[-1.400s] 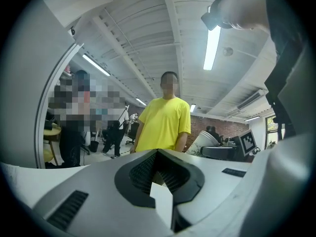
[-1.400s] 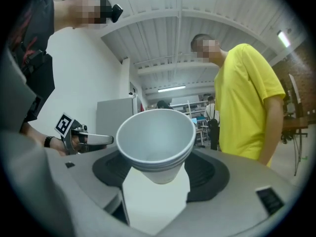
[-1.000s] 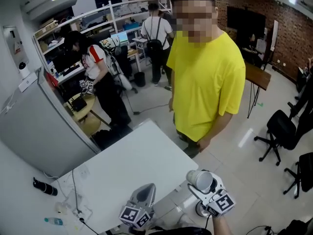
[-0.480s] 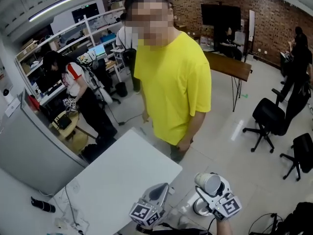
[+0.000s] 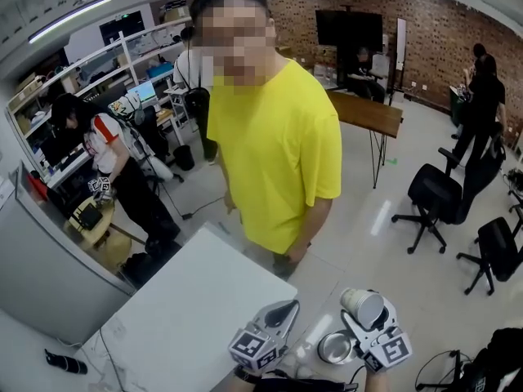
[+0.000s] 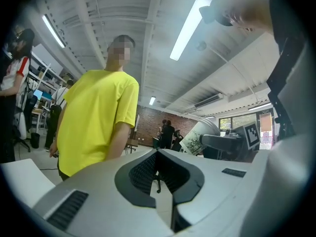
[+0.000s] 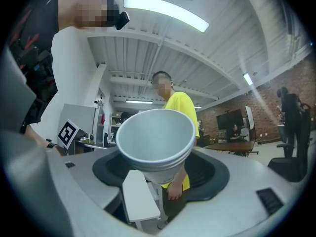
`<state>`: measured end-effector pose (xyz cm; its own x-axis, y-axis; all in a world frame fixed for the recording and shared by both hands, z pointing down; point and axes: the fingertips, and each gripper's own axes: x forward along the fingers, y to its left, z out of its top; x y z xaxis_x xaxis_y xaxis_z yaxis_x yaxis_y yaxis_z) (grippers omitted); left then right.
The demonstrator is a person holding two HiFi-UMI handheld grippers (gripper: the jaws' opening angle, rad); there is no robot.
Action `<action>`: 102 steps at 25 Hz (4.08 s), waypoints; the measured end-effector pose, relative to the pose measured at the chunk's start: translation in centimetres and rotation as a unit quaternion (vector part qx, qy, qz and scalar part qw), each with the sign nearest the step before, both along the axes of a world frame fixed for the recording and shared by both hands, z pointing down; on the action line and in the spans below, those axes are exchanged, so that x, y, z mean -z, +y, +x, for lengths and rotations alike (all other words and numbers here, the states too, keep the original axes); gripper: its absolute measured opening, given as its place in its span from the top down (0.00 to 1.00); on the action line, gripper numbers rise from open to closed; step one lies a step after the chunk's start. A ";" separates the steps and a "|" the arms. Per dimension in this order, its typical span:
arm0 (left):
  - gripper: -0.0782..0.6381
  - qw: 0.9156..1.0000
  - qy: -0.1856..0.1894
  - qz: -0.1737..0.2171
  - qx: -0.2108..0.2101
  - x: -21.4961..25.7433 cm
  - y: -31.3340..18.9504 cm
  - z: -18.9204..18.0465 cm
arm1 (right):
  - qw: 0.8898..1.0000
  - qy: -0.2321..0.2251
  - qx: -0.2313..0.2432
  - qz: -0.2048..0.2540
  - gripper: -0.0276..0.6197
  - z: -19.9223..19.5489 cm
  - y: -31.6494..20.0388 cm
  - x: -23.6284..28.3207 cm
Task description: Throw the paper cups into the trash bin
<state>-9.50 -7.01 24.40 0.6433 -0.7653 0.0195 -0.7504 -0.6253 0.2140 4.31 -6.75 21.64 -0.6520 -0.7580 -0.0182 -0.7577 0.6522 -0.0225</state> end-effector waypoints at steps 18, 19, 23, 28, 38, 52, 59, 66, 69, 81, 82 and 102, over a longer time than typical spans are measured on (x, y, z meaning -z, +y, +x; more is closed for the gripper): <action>0.89 0.995 0.011 -0.020 -0.097 -1.4 -3.4 0.9 | 0.995 -0.023 -0.087 -0.036 0.44 -0.5 0.9 -1.0; 0.89 0.995 0.010 -0.020 -0.102 -1.3 -3.4 1.3 | 0.994 -0.035 -0.090 -0.041 0.44 -0.4 1.0 -0.9; 0.89 0.993 0.004 -0.019 -0.112 -1.3 -3.7 2.7 | 0.995 -0.034 -0.091 -0.037 0.44 0.2 1.2 -0.3; 0.89 0.994 -0.011 -0.026 -0.110 -2.1 -2.8 5.3 | 0.995 -0.007 -0.092 -0.041 0.44 2.8 2.1 -2.2; 0.89 0.995 -0.039 -0.059 -0.073 -5.0 -1.7 10.9 | 0.993 0.040 -0.071 -0.084 0.44 8.9 1.8 -7.6; 0.89 0.992 -0.075 -0.100 -0.022 -8.3 1.3 13.0 | 0.993 0.000 -0.027 -0.111 0.44 11.8 2.3 -11.3; 0.89 0.993 -0.077 -0.079 -0.031 -7.6 0.6 13.4 | 0.994 0.007 -0.031 -0.101 0.44 11.5 1.9 -10.9; 0.89 0.990 -0.085 -0.103 -0.053 -10.2 0.5 13.8 | 0.989 -0.007 -0.045 -0.143 0.44 11.0 2.2 -13.9; 0.89 0.986 -0.093 -0.121 -0.067 -11.9 0.5 14.0 | 0.985 -0.015 -0.055 -0.165 0.44 11.2 2.6 -16.2; 0.89 0.975 -0.116 -0.150 -0.117 -18.5 -3.1 17.8 | 0.969 -0.021 -0.096 -0.228 0.44 13.8 2.0 -26.1; 0.89 0.973 -0.117 -0.158 -0.122 -19.2 -2.7 18.0 | 0.966 -0.022 -0.101 -0.237 0.44 14.1 2.5 -26.9; 0.89 0.944 -0.152 -0.254 -0.146 -38.1 -0.9 16.7 | 0.931 0.011 -0.116 -0.347 0.44 15.3 3.9 -50.0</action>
